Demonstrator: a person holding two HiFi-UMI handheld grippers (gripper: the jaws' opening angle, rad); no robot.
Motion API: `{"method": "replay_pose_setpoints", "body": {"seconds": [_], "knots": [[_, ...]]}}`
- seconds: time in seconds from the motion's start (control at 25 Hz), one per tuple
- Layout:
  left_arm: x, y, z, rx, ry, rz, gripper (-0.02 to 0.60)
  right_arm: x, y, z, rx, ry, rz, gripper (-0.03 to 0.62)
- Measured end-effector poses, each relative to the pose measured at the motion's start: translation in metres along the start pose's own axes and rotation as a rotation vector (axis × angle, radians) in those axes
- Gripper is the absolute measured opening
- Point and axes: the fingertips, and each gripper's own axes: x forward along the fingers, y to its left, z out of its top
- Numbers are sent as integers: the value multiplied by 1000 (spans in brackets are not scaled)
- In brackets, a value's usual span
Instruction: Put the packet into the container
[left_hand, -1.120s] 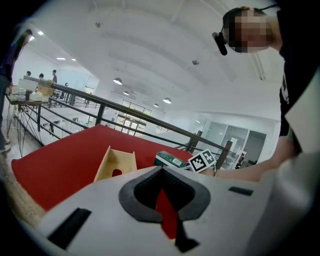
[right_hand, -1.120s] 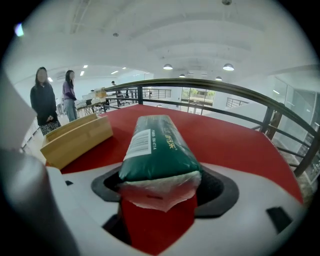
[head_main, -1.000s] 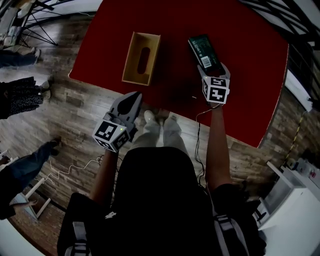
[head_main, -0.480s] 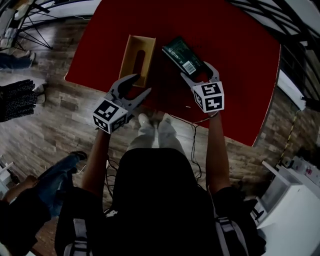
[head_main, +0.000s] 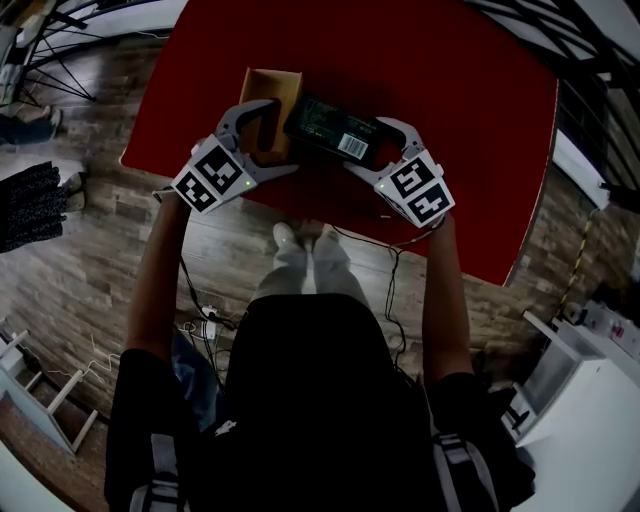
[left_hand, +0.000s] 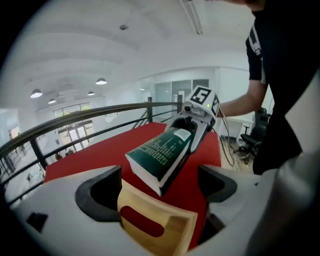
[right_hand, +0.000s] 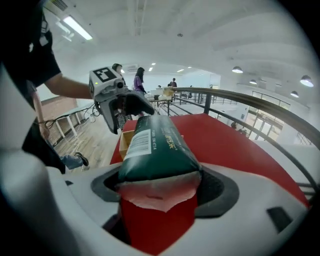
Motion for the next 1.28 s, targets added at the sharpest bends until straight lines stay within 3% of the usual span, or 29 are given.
{"method": "replay_pose_setpoints", "body": {"seconds": [0.24, 0.4, 0.48, 0.72, 1.04, 1.16, 1.28], "knots": [[9, -1, -2, 207, 149, -116, 492, 3, 20, 12, -143, 42, 142, 404], [12, -12, -1, 260, 196, -222, 500, 6, 30, 28, -252, 48, 195, 405], [12, -15, -4, 271, 234, -233, 499, 6, 30, 34, -277, 44, 201, 405], [14, -12, -9, 265, 293, -199, 431, 8, 28, 33, -247, 25, 199, 405], [-10, -3, -18, 222, 271, -155, 422, 20, 34, 47, -170, -45, 190, 407], [-22, 12, -23, 154, 283, -90, 422, 11, 16, 43, -132, -44, 144, 405], [-36, 28, -30, -12, 265, 16, 422, -3, -4, 39, -61, -76, 69, 399]]}}
